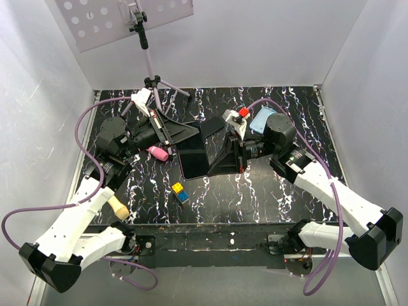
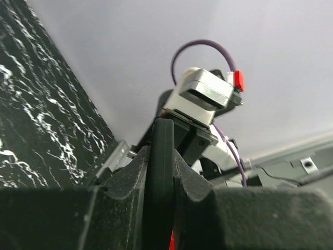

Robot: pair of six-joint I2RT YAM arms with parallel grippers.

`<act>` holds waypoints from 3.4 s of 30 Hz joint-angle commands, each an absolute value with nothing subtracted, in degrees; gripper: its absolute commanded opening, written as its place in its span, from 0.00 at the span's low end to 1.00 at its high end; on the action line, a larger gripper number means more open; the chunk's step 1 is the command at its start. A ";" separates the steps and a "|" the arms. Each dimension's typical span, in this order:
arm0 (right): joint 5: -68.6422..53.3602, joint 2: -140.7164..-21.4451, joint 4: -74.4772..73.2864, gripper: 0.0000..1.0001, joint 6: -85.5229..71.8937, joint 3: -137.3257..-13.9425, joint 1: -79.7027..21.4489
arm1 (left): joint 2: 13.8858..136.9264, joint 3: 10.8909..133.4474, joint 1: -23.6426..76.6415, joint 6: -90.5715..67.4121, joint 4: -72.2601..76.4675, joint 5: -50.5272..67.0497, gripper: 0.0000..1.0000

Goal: Take the phone out of the phone case
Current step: Remove the phone case from the phone.

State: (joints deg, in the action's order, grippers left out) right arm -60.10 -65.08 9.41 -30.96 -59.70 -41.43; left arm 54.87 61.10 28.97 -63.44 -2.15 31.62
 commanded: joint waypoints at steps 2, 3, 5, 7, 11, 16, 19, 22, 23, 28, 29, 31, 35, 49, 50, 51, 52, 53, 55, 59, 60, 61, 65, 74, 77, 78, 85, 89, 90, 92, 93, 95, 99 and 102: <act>-60.12 -63.89 15.20 0.01 -21.37 -59.76 -43.06 | 55.63 63.11 28.92 -75.74 7.72 39.19 0.00; -59.86 -63.90 15.29 0.01 -20.14 -60.20 -43.33 | 55.72 62.32 28.92 -77.85 9.82 39.90 0.00; -57.76 -63.37 16.52 0.01 -17.86 -60.47 -43.85 | 55.72 60.92 28.92 -80.85 12.73 40.43 0.00; -55.21 -62.14 17.93 0.01 -14.52 -59.77 -44.56 | 55.98 59.42 28.92 -83.92 15.72 40.95 0.00; -50.55 -61.87 11.19 0.01 -5.91 -63.79 -45.61 | 56.25 58.36 28.92 -87.10 18.28 42.01 0.00; -41.94 -61.61 4.76 0.01 -1.84 -67.67 -46.76 | 55.81 58.36 28.92 -87.19 18.36 41.40 0.00; -33.16 -61.17 1.78 0.01 -5.08 -68.20 -46.76 | 55.81 58.80 28.92 -84.74 16.97 40.61 0.00; -23.41 -61.17 -9.19 0.17 -10.10 -70.22 -46.76 | 55.37 59.23 28.92 -80.01 14.35 38.15 0.00; -21.64 -60.48 -12.53 0.32 -11.76 -69.62 -46.67 | 55.02 59.93 28.92 -77.02 11.37 36.75 0.00; -20.91 -55.55 -18.80 0.58 -25.02 -63.55 -46.32 | 53.09 61.44 28.92 -64.44 1.24 28.23 0.00; -22.57 -54.94 -19.07 0.57 -29.57 -63.11 -45.88 | 53.09 60.83 29.00 -63.64 1.40 27.26 0.00; -27.75 -53.88 -16.37 0.53 -35.74 -61.62 -45.70 | 53.09 59.77 29.00 -62.85 2.11 26.11 0.00; -33.13 -51.77 -6.95 0.47 -44.81 -58.45 -45.44 | 54.23 58.98 29.00 -63.10 3.60 26.01 0.00; -40.25 -58.36 7.91 0.35 -54.05 -55.81 -44.82 | 52.65 56.43 29.00 -63.98 4.57 26.98 0.00; -40.08 -58.36 8.00 0.35 -54.05 -55.46 -44.74 | 52.73 56.43 28.92 -63.98 4.66 27.16 0.00; -39.90 -58.45 8.00 0.36 -54.05 -55.37 -44.82 | 52.65 56.43 28.92 -64.07 4.66 27.16 0.00; -39.90 -58.45 8.00 0.37 -54.05 -55.37 -44.82 | 52.73 56.34 28.92 -64.16 4.75 27.25 0.00; -40.16 -58.71 7.91 0.38 -53.97 -55.28 -44.82 | 52.56 56.34 28.92 -64.16 4.92 27.25 0.00; -40.25 -58.97 9.22 0.38 -54.14 -54.49 -44.82 | 52.65 56.43 28.92 -64.25 5.10 27.51 0.00; -41.83 -61.17 13.52 0.39 -56.85 -53.79 -44.82 | 52.82 56.16 29.00 -64.69 5.71 27.95 0.00; -42.18 -61.78 15.45 0.38 -57.91 -53.62 -44.82 | 53.08 55.81 28.92 -64.95 6.06 28.12 0.00; -42.54 -62.31 17.30 0.38 -59.05 -53.18 -44.82 | 53.17 55.55 28.92 -65.39 6.41 28.12 0.00; -42.54 -63.81 20.56 0.34 -61.17 -53.08 -44.82 | 53.17 54.14 28.92 -67.41 8.70 28.56 0.00; -43.33 -66.88 27.15 0.23 -65.30 -52.74 -44.82 | 53.17 51.15 29.00 -70.05 11.16 29.97 0.00; -44.21 -67.76 28.91 0.09 -66.62 -52.56 -44.74 | 53.09 51.24 29.00 -69.53 10.03 30.23 0.00; -44.38 -67.76 29.44 0.03 -66.97 -52.38 -44.82 | 53.17 51.76 29.00 -68.65 8.80 30.41 0.00; -44.48 -65.66 30.41 0.01 -67.58 -50.63 -44.74 | 53.17 54.32 28.92 -65.83 3.16 30.23 0.19; -45.00 -65.04 32.16 0.01 -69.51 -50.28 -44.74 | 52.56 53.00 28.83 -67.15 5.88 30.59 0.58; -45.09 -64.87 33.21 0.01 -70.13 -49.84 -44.65 | 52.47 52.48 28.83 -66.97 6.67 31.11 0.65; -45.35 -64.69 34.62 0.01 -71.36 -49.31 -44.30 | 52.21 52.82 28.74 -65.49 5.98 31.90 0.73; -45.53 -64.51 35.06 0.01 -71.98 -49.05 -43.95 | 51.68 52.82 28.74 -64.35 5.02 32.34 0.76; -45.79 -63.99 37.43 0.01 -73.82 -47.99 -43.42 | 50.37 52.30 28.74 -61.36 4.40 32.78 0.79; -47.10 -63.37 41.74 0.01 -77.51 -46.50 -42.28 | 45.72 49.58 28.65 -57.66 3.78 32.69 0.82; -47.99 -63.54 46.48 0.01 -80.67 -45.27 -41.84 | 42.20 46.42 28.65 -56.08 6.93 34.62 0.81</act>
State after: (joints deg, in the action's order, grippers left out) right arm -46.33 -65.71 33.08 -75.42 -45.45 -42.52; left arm 46.74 49.41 28.62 -60.58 4.51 31.81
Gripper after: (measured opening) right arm 0.079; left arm 0.818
